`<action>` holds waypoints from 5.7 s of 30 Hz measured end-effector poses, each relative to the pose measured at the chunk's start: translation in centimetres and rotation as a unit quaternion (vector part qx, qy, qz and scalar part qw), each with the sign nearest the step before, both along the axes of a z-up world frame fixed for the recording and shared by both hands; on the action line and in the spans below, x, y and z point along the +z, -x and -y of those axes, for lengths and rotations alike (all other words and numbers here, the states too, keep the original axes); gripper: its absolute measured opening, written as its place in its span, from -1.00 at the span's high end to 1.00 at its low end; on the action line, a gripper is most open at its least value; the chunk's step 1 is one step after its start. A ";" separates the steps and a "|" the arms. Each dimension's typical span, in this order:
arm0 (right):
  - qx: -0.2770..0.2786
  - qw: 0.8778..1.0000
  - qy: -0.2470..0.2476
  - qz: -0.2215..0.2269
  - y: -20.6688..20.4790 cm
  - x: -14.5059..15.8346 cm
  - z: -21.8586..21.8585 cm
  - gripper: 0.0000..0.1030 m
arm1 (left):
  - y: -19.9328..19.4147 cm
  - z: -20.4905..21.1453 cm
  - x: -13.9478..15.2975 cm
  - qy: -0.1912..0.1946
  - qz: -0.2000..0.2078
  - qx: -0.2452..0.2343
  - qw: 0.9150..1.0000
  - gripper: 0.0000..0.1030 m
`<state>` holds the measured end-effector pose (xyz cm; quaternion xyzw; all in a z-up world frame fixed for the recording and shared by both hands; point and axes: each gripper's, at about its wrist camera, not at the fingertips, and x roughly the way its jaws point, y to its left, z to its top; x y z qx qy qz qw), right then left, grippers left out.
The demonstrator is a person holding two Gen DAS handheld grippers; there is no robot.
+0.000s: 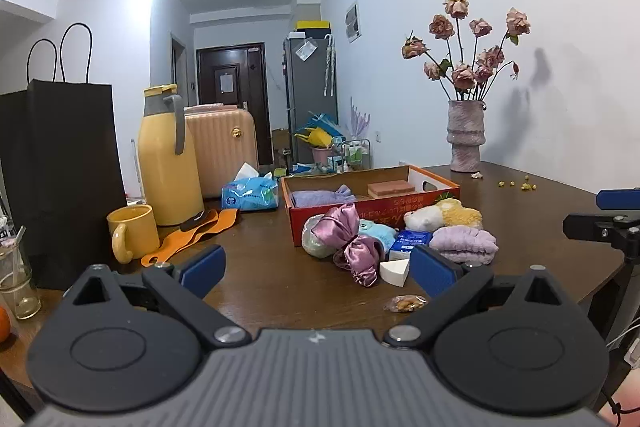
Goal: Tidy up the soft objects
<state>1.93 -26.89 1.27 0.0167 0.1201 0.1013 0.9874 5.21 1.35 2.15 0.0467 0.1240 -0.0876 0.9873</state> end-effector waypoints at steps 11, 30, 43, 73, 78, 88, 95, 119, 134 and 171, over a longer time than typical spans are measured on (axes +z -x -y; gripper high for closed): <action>0.044 0.998 0.012 -0.050 -3.5 -3.3 -2.1 -0.77 | -3.1 -0.5 -2.4 -0.004 -0.044 0.011 0.999 -0.95; 0.141 0.974 0.039 -0.176 -17.1 -8.4 -6.4 0.71 | -13.1 1.1 -5.5 -0.001 -0.147 0.014 0.989 -0.61; 0.032 0.983 -0.046 -0.176 -15.4 -8.3 4.4 0.71 | -20.5 12.5 -8.5 -0.031 -0.214 -0.061 0.974 -0.14; 0.046 0.993 -0.036 -0.100 -6.0 -4.7 -0.1 0.71 | -7.6 6.2 -3.6 0.012 -0.128 -0.040 0.991 0.45; 0.049 0.995 -0.036 -0.084 -4.4 -4.0 -0.6 0.71 | -5.6 5.4 -3.0 0.019 -0.112 -0.039 0.993 0.45; 0.070 0.995 -0.030 -0.060 -8.6 -1.5 -0.2 0.71 | -10.7 5.3 0.1 0.045 -0.100 -0.076 0.991 0.45; 0.089 0.992 -0.034 -0.081 -19.8 2.2 1.2 0.71 | -22.3 6.3 4.2 0.061 -0.128 -0.097 0.985 0.45; 0.066 0.952 -0.010 -0.297 -57.4 -3.7 -1.7 0.43 | -58.1 14.6 -3.9 0.011 -0.294 -0.069 0.953 0.00; 0.006 0.973 0.006 -0.230 -48.8 5.6 5.4 -0.07 | -47.5 5.5 5.8 -0.029 -0.202 0.008 0.979 -0.43; -0.015 0.999 -0.017 -0.025 -7.1 2.4 3.7 -0.61 | -4.4 -0.3 1.5 0.011 -0.010 0.020 1.000 -0.67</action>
